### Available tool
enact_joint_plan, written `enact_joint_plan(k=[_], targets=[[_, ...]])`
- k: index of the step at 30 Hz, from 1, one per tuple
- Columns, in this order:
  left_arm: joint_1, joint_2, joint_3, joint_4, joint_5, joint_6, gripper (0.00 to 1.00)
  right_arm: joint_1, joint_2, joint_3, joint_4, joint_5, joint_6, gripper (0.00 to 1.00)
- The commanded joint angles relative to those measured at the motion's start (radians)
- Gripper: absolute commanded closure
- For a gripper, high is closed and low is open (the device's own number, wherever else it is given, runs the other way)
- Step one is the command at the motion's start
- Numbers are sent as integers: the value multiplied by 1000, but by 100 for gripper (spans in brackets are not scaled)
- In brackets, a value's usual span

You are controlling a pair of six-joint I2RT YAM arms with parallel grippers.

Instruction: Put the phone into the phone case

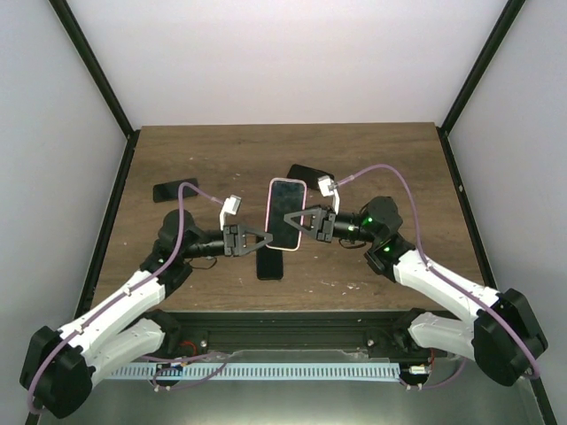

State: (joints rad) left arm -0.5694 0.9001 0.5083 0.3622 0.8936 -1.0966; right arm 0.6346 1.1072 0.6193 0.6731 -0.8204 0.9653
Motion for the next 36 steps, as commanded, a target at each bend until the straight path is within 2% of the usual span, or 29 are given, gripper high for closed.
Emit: enact_joint_plan(k=[1, 3, 5, 8, 9, 11, 13, 15, 19, 22, 27, 32, 34, 36], targets=[[-5, 29, -1, -4, 15, 40, 77, 7, -8, 60, 34, 63, -46, 87], [-5, 30, 14, -66, 5, 76, 87, 7, -5, 62, 4, 62, -66, 84], [-5, 24, 28, -127, -29, 125, 90, 7, -6, 70, -49, 67, -95, 80], [-5, 11, 71, -254, -80, 198, 89, 7, -11, 60, -75, 42, -118, 80], [-4, 4, 81, -278, -89, 206, 83, 7, -11, 56, -73, 16, -123, 83], [-5, -15, 93, -292, -104, 197, 60, 7, -12, 54, -90, -29, -138, 86], [-2, -39, 100, -299, -113, 189, 47, 7, -23, 45, -112, -55, -157, 87], [3, -52, 106, -297, -114, 182, 41, 7, -43, 20, -102, -77, -164, 86], [25, -37, 118, -218, -67, 118, 39, 7, -56, 2, -107, -149, -173, 84], [32, 2, 149, -128, -13, 62, 41, 8, -58, -22, -59, -220, -144, 84], [31, 32, 217, -142, -11, 83, 49, 9, -95, -51, -56, -240, -144, 84], [31, 75, 217, -84, 6, 56, 77, 8, -88, -76, -34, -221, -126, 85], [31, 87, 205, -67, 7, 53, 86, 9, -81, -82, -11, -220, -101, 85], [34, 95, 202, -76, 6, 74, 91, 8, -76, -84, 14, -213, -78, 85]])
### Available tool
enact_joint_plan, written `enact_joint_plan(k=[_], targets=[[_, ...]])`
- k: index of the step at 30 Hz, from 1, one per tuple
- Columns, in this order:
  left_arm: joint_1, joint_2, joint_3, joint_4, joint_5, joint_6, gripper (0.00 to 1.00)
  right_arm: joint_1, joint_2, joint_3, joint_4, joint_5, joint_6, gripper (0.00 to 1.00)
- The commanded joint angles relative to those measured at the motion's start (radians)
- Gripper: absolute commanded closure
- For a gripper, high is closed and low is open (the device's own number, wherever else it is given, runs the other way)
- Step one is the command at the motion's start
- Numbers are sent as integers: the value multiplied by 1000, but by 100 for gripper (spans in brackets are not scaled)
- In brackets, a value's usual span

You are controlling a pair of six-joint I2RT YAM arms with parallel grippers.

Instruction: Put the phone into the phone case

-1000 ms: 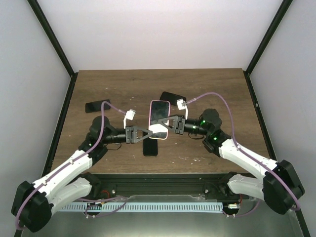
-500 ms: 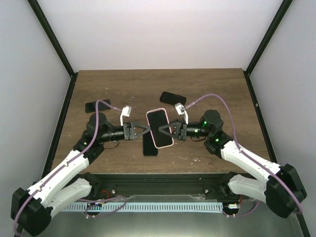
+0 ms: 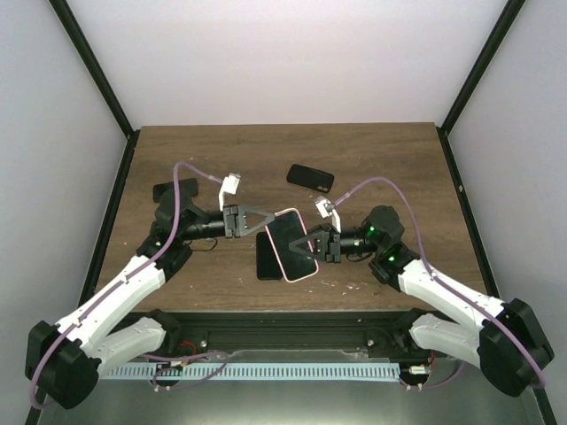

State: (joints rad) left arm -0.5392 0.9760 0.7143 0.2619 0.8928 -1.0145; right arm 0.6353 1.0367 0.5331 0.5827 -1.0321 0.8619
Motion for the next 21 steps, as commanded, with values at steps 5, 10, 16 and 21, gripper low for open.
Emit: enact_joint_plan(k=[5, 10, 16, 21], targets=[[14, 29, 28, -109, -32, 100, 100, 8, 13, -4, 115, 25, 59, 84], [15, 30, 45, -160, -40, 102, 62, 7, 14, -30, 150, 84, 99, 84], [17, 82, -28, 53, -36, -62, 38, 7, 5, -34, 181, 168, 134, 84], [15, 90, -74, 169, -7, -97, 40, 7, 26, 3, 171, 211, 157, 84]])
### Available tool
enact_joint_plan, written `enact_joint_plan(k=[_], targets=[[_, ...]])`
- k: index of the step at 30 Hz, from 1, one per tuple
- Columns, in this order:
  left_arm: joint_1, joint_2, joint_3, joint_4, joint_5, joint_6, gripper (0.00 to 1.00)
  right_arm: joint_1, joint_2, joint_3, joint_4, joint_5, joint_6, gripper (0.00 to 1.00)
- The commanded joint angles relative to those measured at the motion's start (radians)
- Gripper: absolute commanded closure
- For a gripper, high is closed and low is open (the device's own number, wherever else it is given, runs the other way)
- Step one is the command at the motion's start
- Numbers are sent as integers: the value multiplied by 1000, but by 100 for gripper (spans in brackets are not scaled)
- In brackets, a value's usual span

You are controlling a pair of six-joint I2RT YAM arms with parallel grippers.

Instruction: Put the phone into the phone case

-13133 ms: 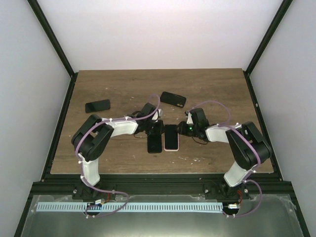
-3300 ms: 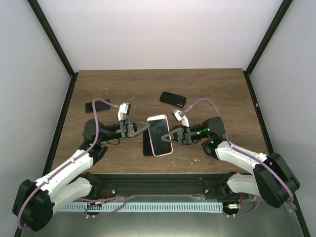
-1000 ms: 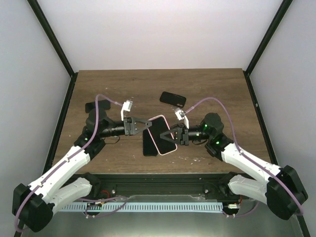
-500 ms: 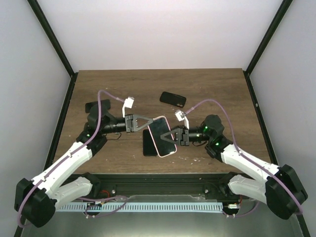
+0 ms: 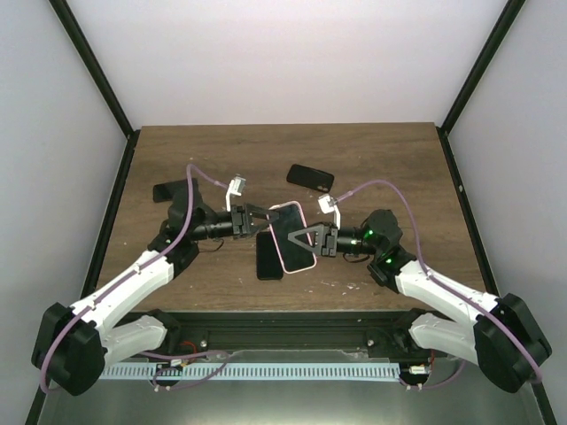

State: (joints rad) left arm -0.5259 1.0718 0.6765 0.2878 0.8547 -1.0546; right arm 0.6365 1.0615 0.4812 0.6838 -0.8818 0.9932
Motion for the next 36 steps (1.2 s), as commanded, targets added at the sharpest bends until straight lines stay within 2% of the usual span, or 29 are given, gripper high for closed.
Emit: enact_joint_plan(k=[1, 4, 8, 10, 12, 14, 20, 23, 24, 28, 31, 36], targets=[[2, -7, -43, 152, 35, -58, 42, 6, 6, 54, 87, 68, 38, 84], [1, -8, -49, 182, 44, -66, 55, 6, 20, 42, 153, 79, 74, 84], [1, -5, -49, 186, 33, -52, 79, 6, 21, 33, 116, 74, 54, 84], [3, 1, -45, 183, 38, -39, 88, 6, 12, 17, 90, 63, 37, 79], [3, 10, -41, 182, 60, -20, 93, 8, -4, 4, 65, 49, 25, 71], [3, 22, -30, 169, 95, 16, 95, 6, -31, -4, 21, 57, 9, 65], [5, 51, -4, 133, 193, 87, 99, 5, -132, 1, -98, 124, -16, 54], [4, 58, 34, 19, 207, 145, 99, 5, -150, 54, -235, 162, -36, 38], [5, 60, 44, -9, 215, 159, 99, 5, -151, 85, -283, 172, -40, 37], [5, 52, 48, -13, 248, 165, 100, 5, -162, 128, -374, 192, -35, 37], [5, 40, 48, -25, 251, 175, 100, 5, -163, 151, -422, 202, -47, 43], [4, 39, 59, -67, 264, 202, 100, 5, -170, 140, -407, 196, -52, 53]])
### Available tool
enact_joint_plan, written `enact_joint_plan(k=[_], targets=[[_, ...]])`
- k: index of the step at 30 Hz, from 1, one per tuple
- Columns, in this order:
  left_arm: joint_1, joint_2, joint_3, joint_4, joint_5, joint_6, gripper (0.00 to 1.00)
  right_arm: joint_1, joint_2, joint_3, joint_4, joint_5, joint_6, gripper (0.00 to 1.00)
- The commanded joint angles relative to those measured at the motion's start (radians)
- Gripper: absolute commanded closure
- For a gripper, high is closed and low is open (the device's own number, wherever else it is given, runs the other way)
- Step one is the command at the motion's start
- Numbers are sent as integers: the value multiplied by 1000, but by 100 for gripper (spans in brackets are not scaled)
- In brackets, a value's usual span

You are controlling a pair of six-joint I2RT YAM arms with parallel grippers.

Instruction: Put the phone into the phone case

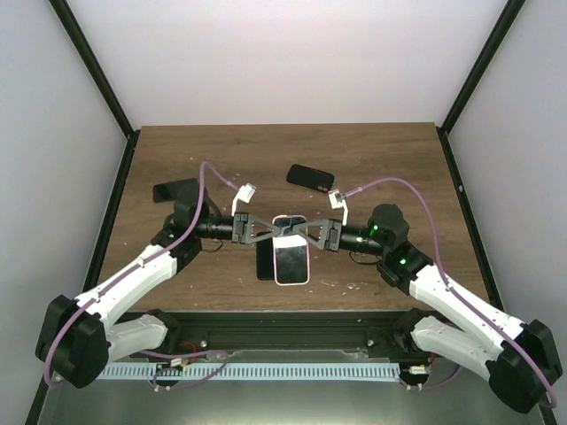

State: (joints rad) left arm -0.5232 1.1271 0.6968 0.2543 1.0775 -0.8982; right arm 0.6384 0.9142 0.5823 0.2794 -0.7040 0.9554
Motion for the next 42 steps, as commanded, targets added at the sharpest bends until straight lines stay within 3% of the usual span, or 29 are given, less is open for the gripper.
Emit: enact_joint_plan(k=[1, 8, 10, 13, 16, 19, 21, 24, 29, 30, 33, 36, 42], targets=[[2, -16, 44, -56, 42, 60, 100, 3, -27, 31, 11, 19, -7, 56], [3, 17, 107, -314, -2, 229, 100, 4, -60, 6, 32, 43, -2, 93], [2, 24, 118, -376, -34, 266, 100, 4, -69, -3, 43, 34, -14, 99], [3, 33, 128, -419, -37, 295, 100, 4, -68, 4, 7, 32, -36, 97], [2, 30, 129, -403, -21, 282, 100, 3, -68, 23, -33, 30, -50, 73], [2, 27, 127, -389, -7, 270, 100, 3, -77, 30, -38, 42, -51, 65], [2, 26, 121, -372, 2, 257, 100, 4, -81, 35, -42, 51, -49, 72], [1, 26, 103, -309, 21, 209, 100, 4, -72, 36, -13, 34, -44, 96], [2, 26, 86, -228, 46, 156, 100, 4, -60, 24, 11, -6, -56, 99], [2, 26, 85, -220, 52, 156, 100, 4, -60, 18, 18, -16, -61, 97], [2, 29, 80, -186, 69, 147, 100, 5, -43, 18, 15, -81, -67, 73], [2, 27, 86, -153, 69, 118, 100, 4, -23, -17, 92, -165, -24, 59], [2, -13, 68, -39, -21, 47, 100, 5, 2, -82, 167, -220, 9, 53]])
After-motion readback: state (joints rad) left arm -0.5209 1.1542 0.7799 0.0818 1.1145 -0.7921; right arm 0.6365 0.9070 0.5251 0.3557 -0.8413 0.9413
